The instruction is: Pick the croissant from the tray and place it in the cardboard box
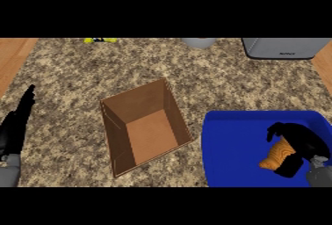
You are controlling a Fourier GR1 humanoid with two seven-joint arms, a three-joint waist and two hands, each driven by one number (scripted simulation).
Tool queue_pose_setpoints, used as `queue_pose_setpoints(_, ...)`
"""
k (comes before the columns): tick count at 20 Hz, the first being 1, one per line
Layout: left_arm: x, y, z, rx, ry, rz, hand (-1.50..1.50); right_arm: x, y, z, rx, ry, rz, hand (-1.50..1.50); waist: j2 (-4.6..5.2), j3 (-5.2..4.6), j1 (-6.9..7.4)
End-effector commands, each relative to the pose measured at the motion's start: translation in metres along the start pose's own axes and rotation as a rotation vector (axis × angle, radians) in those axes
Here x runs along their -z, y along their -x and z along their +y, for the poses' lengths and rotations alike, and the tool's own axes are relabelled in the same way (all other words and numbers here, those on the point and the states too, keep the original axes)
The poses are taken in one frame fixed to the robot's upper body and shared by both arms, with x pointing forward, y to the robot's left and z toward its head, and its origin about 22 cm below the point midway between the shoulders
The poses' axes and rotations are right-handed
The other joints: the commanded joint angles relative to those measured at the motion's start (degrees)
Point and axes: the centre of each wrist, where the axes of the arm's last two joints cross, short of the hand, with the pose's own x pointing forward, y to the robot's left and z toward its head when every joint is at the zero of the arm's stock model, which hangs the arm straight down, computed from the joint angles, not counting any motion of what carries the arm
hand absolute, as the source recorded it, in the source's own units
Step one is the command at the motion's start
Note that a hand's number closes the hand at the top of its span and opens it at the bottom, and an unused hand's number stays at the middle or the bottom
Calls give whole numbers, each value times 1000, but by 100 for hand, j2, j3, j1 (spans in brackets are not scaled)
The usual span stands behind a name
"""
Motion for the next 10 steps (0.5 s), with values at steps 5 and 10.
queue_pose_setpoints(5, -10, 19, -17, -1, 4, -2, 0, 7, -2, -6, -118, 196, 32, 150, 31, 28, -30)
queue_pose_setpoints(10, -8, 21, 4, 13, -47, 43, 0, -55, -81, 69, 127, 327, 57, 150, -63, 12, -383)
